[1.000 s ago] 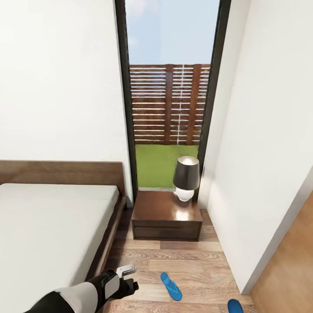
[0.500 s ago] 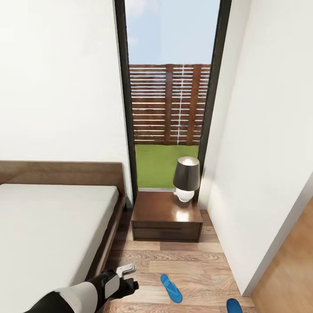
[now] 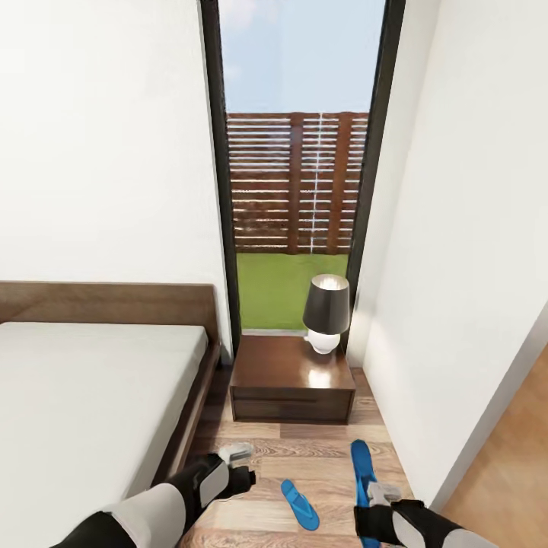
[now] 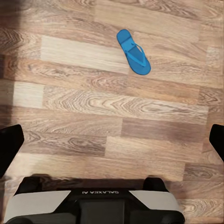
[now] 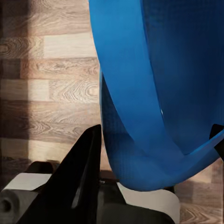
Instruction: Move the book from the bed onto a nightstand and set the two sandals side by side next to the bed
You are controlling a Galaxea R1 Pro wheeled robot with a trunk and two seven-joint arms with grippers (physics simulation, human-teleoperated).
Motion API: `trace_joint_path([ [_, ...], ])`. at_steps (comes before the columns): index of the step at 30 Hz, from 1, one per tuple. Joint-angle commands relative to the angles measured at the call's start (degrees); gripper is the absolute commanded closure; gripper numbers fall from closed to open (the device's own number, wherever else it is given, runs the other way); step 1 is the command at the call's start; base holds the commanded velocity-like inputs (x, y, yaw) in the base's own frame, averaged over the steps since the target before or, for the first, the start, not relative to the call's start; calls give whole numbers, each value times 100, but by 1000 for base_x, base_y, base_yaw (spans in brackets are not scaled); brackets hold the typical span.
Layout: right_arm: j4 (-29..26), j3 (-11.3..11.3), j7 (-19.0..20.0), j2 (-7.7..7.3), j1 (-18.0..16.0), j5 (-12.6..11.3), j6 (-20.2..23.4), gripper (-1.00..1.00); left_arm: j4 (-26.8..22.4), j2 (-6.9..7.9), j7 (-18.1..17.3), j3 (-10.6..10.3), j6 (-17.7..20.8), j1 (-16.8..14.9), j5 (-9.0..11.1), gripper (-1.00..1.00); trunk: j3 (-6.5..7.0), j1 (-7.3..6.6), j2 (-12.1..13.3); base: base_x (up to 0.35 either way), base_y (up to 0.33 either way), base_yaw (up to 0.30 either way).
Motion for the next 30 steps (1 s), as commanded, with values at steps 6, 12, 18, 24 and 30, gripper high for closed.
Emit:
trace_joint_path([
  [6, -128, 25, 25, -2, -798, -31, 749, 100, -767, -3, 554, -42, 538, -4, 118, -100, -14, 4, -13, 0, 0, 0],
  [12, -754, 21, 3, 3, -1737, -30, 1475, 100, -1062, -3, 641, -42, 729, -5, 485, -100, -14, 4, -13, 0, 0, 0],
  [18, -1008, -38, 8, 98, -3105, -37, 2317, 100, -1090, -3, 656, -42, 741, -5, 699, -100, -14, 4, -13, 0, 0, 0],
  [24, -1039, -82, 3, 449, -3865, -39, 2446, 100, -1053, -3, 659, -36, 718, -5, 721, -100, -14, 4, -13, 0, 0, 0],
  [30, -1044, -96, 5, 695, -4788, -40, 2815, 100, -839, -3, 660, -33, 689, -5, 717, -100, -14, 4, -13, 0, 0, 0],
])
